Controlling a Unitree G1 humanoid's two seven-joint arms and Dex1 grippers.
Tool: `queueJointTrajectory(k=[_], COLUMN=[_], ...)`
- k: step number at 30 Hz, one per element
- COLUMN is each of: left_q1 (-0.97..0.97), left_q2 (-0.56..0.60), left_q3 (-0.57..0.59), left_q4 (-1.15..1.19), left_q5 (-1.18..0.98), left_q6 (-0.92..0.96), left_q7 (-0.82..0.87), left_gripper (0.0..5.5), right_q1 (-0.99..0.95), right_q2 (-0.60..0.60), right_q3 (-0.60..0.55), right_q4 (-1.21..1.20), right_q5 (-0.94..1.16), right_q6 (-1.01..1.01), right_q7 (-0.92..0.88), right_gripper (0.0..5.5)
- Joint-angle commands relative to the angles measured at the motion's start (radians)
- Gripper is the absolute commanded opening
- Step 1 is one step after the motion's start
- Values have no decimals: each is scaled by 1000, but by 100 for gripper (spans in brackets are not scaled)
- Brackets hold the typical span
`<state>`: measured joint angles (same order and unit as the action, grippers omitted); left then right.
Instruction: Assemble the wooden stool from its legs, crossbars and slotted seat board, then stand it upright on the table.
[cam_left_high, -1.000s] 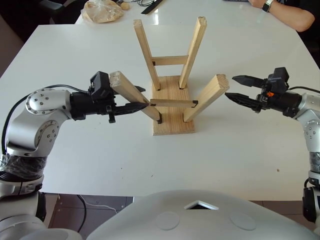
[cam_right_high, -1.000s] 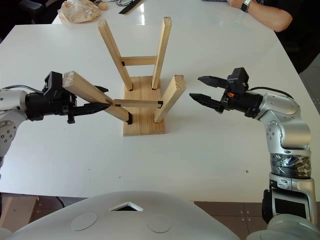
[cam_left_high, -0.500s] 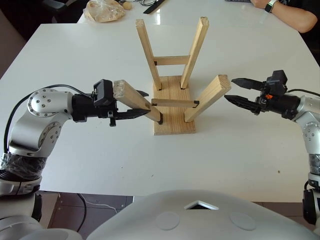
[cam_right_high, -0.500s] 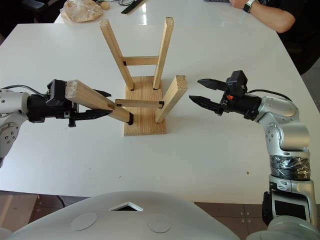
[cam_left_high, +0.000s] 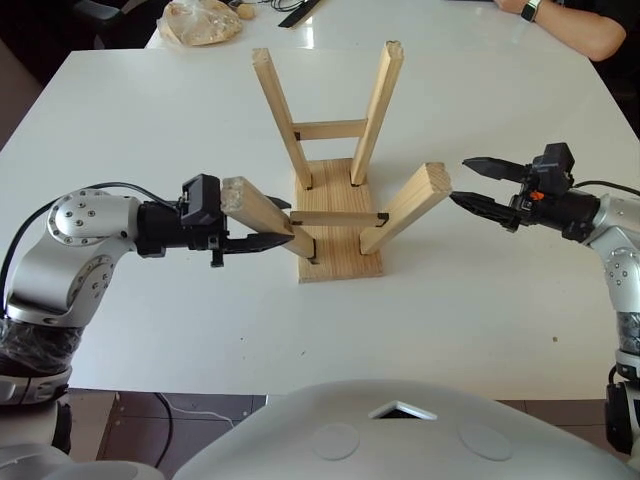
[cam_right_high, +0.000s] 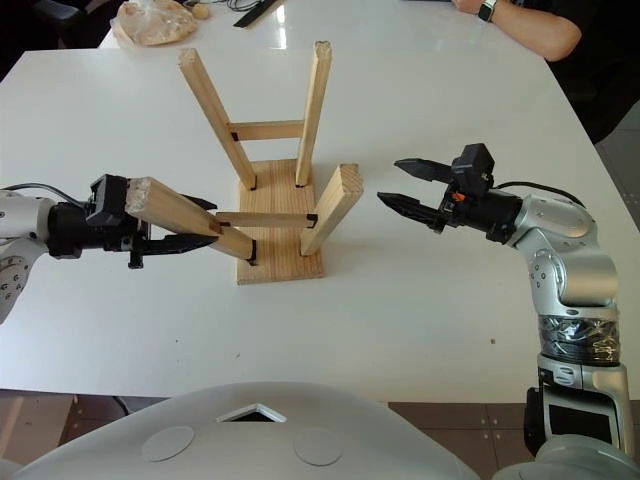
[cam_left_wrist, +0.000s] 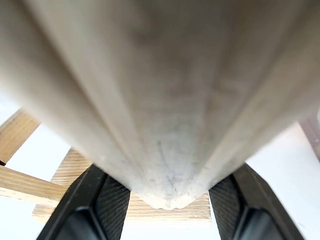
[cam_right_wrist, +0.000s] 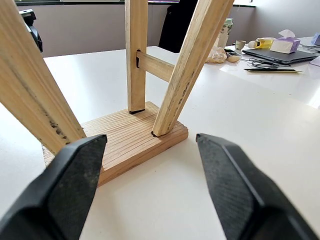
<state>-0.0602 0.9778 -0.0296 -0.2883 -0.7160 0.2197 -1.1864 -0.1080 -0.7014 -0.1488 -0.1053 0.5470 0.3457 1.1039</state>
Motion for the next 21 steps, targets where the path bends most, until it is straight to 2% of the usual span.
queueJointTrajectory(k=[1,7,16,18,21], left_q1=[39,20,23,3,-46], left_q2=[38,10,8,-17,-89], left_q3=[-14,-62,-159,-178,-190], left_q4=[8,36,36,53,63], left_q5=[19,80,233,257,249], left_q6=[121,153,78,77,105], left_q7=[-28,-5,26,67,155], left_gripper=[205,205,205,205,205], right_q1=[1,11,-12,-64,-248], right_q2=[-7,2,2,25,102], right_q3=[-10,3,3,-26,-83], right_q4=[-10,-19,-42,-71,-82], right_q5=[-3,-10,6,32,52], right_q6=[-5,-8,3,13,59], right_q7=[-7,-14,-23,-78,-302], right_gripper=[330,330,330,330,330])
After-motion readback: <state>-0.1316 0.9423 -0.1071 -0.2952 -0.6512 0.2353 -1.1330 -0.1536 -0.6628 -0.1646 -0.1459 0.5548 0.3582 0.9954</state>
